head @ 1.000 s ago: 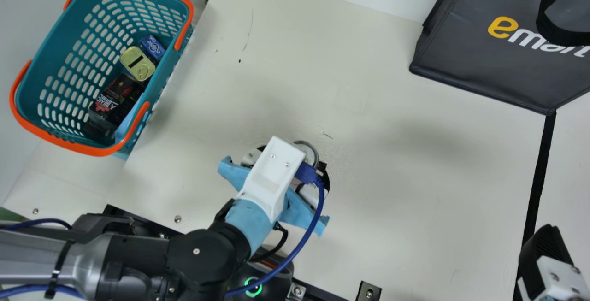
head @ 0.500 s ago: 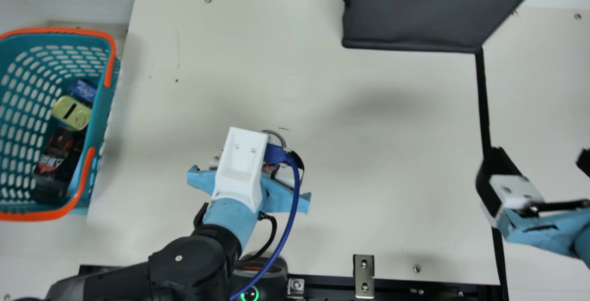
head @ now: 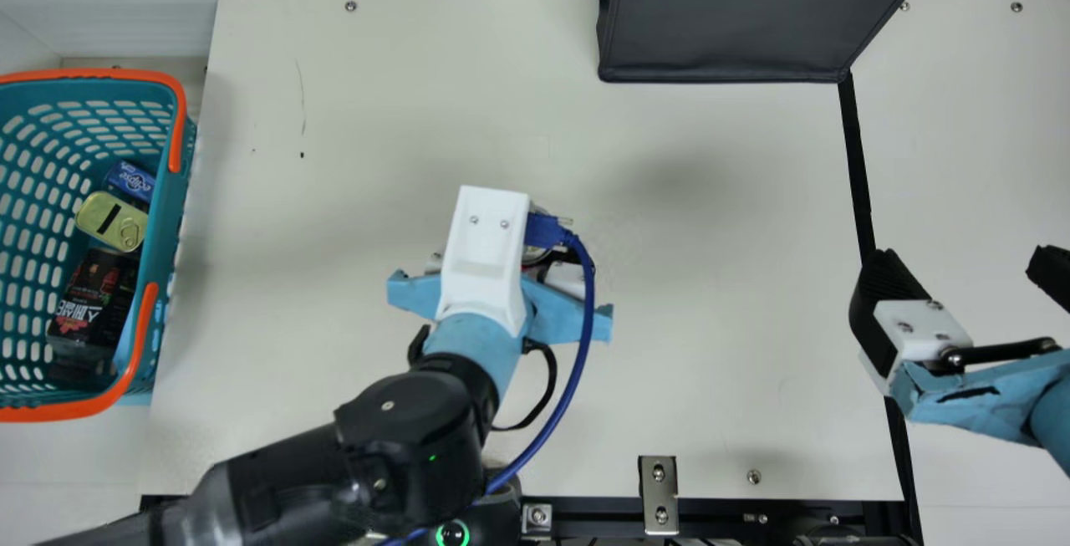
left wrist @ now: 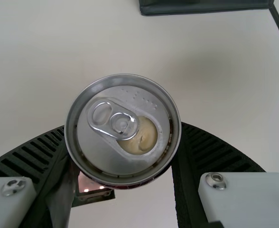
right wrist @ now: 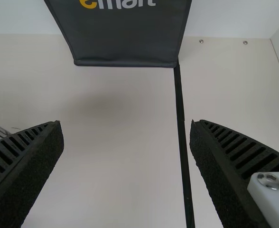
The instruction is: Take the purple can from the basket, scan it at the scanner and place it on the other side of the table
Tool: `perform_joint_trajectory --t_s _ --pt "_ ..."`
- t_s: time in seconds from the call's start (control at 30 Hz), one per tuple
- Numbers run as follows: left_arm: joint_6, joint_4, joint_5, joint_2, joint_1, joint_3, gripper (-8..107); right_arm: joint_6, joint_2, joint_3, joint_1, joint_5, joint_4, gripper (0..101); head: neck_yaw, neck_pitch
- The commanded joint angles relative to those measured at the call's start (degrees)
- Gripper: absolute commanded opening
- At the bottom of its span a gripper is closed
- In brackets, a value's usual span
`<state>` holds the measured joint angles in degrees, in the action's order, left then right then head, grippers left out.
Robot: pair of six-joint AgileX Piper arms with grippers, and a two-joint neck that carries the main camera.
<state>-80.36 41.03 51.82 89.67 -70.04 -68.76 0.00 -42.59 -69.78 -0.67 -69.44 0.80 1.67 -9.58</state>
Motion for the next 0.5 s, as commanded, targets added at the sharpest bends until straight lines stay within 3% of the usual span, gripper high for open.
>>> perform_joint_trajectory --t_s 0.0,0.47 --pt "-0.2 0.0 0.0 1.7 0.1 -1.9 -8 0.0 0.0 0.0 0.0 0.0 0.0 95 -0.1 1.7" --pt "-3.5 2.2 -0.5 11.9 0.0 -9.9 -8 0.0 0.0 0.0 0.0 0.0 0.0 95 -0.1 1.7"
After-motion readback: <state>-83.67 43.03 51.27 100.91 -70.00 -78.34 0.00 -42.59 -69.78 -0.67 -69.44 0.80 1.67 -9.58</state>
